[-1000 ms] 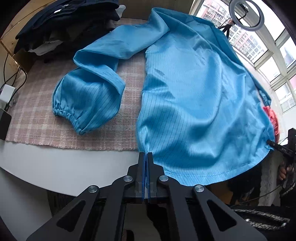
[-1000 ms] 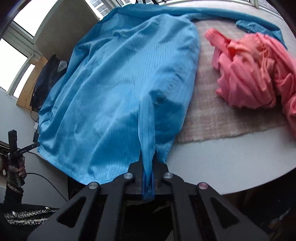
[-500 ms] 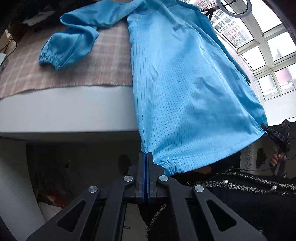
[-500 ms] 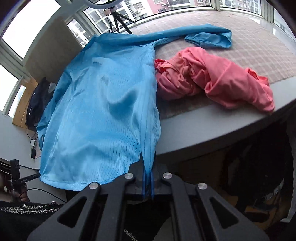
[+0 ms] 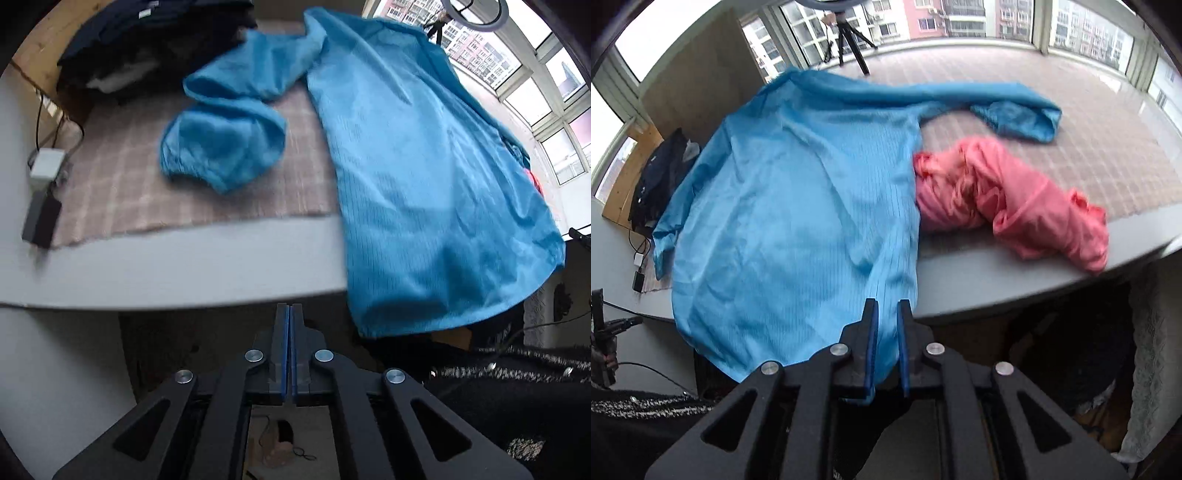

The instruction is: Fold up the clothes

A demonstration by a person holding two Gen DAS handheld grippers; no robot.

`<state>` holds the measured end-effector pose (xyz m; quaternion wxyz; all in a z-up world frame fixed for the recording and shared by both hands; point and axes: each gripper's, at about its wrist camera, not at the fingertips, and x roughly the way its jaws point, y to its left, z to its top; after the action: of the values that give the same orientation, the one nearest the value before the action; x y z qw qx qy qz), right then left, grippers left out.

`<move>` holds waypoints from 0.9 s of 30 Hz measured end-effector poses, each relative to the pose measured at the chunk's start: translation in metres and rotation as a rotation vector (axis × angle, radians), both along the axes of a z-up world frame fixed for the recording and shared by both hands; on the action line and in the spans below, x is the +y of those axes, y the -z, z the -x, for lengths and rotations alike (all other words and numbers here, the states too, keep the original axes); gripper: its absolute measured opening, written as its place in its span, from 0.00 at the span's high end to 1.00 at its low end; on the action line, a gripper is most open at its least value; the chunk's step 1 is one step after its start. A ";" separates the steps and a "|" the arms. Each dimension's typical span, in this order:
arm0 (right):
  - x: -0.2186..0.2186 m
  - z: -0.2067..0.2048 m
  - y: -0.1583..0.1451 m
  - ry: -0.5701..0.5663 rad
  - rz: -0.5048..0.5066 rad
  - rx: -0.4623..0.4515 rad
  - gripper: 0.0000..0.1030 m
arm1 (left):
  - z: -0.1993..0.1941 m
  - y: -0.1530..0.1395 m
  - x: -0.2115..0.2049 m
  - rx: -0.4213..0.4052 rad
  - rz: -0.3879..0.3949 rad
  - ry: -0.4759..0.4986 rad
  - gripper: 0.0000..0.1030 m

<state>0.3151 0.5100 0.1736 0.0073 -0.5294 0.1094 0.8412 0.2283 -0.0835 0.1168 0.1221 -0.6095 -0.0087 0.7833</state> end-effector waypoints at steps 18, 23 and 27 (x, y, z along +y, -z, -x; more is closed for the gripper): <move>-0.033 0.389 0.038 -0.411 -0.225 0.139 0.37 | 0.317 -0.006 0.201 0.259 0.085 0.165 0.91; -0.053 0.456 0.080 -0.557 -0.273 0.117 0.37 | 0.367 0.031 0.228 0.214 0.115 0.154 0.91; -0.059 0.492 0.099 -0.631 -0.245 0.098 0.37 | 0.383 0.052 0.228 0.186 0.122 0.121 0.91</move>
<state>-0.1766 0.4513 0.0749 -0.1953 -0.4912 -0.1615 0.8334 -0.1552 0.1449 0.0646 0.1322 -0.5400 0.0870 0.8266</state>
